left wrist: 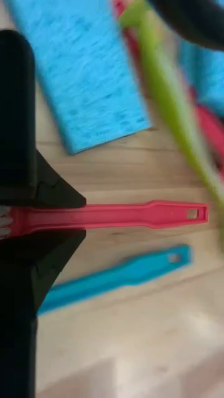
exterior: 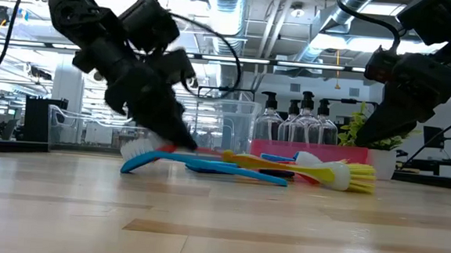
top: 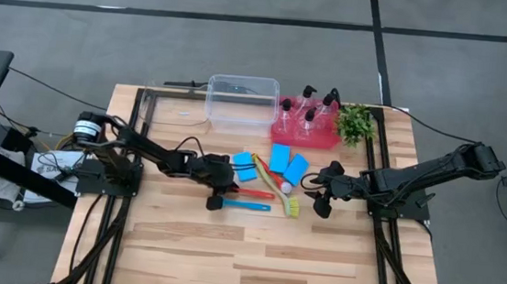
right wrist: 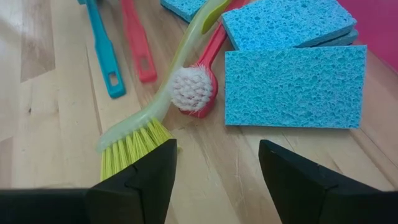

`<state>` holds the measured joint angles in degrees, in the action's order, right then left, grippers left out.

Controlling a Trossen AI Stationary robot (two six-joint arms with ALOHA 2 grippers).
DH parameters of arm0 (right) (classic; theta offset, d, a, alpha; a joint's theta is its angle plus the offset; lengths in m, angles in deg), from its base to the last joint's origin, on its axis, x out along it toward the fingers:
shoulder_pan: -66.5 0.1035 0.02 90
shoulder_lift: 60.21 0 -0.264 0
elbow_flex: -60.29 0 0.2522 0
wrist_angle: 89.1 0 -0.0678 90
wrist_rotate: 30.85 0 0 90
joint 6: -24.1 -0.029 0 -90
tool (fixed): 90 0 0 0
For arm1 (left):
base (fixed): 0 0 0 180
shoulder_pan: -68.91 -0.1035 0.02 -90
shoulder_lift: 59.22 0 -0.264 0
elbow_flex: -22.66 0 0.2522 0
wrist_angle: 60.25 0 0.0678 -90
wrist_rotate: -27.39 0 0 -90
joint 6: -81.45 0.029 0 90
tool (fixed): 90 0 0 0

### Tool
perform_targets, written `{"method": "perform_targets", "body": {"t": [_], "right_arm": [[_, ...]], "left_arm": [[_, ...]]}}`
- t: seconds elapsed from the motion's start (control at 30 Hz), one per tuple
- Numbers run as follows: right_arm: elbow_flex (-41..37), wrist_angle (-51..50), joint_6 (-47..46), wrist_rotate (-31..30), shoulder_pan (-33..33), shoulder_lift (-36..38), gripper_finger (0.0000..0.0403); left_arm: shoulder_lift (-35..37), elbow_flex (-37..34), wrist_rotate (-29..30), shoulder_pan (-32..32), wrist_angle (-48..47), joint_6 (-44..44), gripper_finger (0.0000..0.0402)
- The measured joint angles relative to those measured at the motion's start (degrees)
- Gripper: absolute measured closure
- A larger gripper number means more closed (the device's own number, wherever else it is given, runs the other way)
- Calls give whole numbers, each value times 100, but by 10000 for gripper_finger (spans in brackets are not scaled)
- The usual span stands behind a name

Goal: Pick & Place Kitchen Sink Supplies
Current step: Put the bottom red toilet brush into the white bin

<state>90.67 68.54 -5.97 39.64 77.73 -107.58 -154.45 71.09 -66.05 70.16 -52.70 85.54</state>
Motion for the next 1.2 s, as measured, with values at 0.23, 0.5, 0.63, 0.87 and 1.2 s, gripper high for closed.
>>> {"method": "perform_targets", "body": {"t": [0.23, 0.5, 0.63, 0.87, 1.2], "right_arm": [[0, -2, 0, 0, 0, -1, 182], [0, -3, 0, 0, 0, -1, 182], [0, -4, 2, 0, 0, -1, 182], [0, -4, 2, 0, 0, -1, 182], [0, 0, 2, 0, 0, -1, 182]], "left_arm": [[563, 9, -1, 0, -146, 8, 358], [1291, 15, 0, -2, -483, 84, 358], [1704, 15, 97, -33, -499, 120, 358], [2567, 20, 625, -255, -499, 121, 358], [3715, 20, 1418, -865, -463, 489, 357]]}}
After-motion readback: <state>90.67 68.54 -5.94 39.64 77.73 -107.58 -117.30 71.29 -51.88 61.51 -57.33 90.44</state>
